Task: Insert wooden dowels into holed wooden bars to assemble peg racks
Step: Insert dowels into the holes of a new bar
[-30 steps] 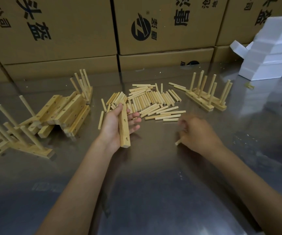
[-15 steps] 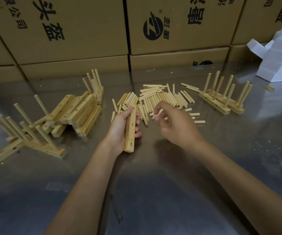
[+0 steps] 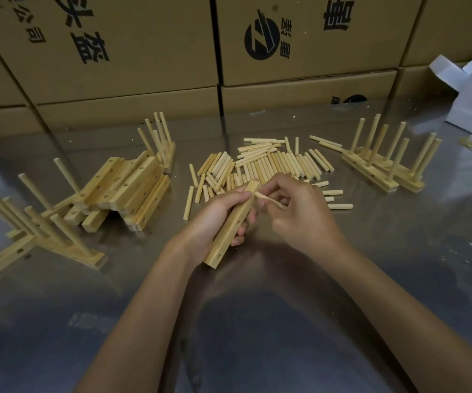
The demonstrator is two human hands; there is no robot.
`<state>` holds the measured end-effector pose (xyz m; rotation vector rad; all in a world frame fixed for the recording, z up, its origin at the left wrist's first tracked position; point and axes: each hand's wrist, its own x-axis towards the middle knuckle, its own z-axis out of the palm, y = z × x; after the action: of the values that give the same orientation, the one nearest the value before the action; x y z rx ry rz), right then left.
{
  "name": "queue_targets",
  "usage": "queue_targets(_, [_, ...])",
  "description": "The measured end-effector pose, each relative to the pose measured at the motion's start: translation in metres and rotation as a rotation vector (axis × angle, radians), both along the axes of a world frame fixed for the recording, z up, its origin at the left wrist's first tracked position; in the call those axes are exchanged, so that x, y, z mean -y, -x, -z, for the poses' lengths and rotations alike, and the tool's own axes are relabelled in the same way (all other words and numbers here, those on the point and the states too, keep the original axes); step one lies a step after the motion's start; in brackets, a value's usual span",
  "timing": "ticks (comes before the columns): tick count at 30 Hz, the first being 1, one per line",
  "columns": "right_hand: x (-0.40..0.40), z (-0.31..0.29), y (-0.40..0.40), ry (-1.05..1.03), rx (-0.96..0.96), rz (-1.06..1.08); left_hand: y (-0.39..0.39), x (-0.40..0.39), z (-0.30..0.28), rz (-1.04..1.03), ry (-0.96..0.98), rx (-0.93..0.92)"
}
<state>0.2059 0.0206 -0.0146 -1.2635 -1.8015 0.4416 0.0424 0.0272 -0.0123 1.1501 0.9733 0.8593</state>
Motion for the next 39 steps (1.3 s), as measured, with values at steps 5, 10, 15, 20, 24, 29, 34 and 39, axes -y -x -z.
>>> queue_targets(5, [0.003,-0.002,-0.011,-0.069,0.092,-0.056,-0.005,0.002,-0.004,0.020,-0.030,-0.037])
queue_targets(10, [0.002,-0.002,-0.010,-0.006,0.021,-0.082,-0.008,0.005,-0.006,0.009,-0.051,-0.081])
queue_targets(15, [0.001,0.000,-0.009,0.142,-0.155,-0.100,-0.010,0.005,-0.003,-0.007,-0.084,-0.146])
queue_targets(20, [-0.001,-0.003,-0.008,0.313,-0.341,-0.150,-0.011,0.004,-0.003,-0.035,-0.140,-0.281])
queue_targets(24, [-0.001,-0.013,-0.013,0.466,-0.402,-0.190,-0.006,0.005,-0.006,0.021,-0.200,-0.385])
queue_targets(29, [-0.015,-0.010,-0.029,0.229,-0.283,0.133,0.018,0.002,-0.011,-0.233,-0.092,-0.234])
queue_targets(34, [-0.024,0.008,-0.055,0.227,0.479,0.241,0.033,-0.004,-0.009,-0.427,0.081,-0.057])
queue_targets(39, [-0.027,0.011,-0.052,0.197,0.368,0.216,0.033,-0.008,-0.008,-0.402,0.143,0.165])
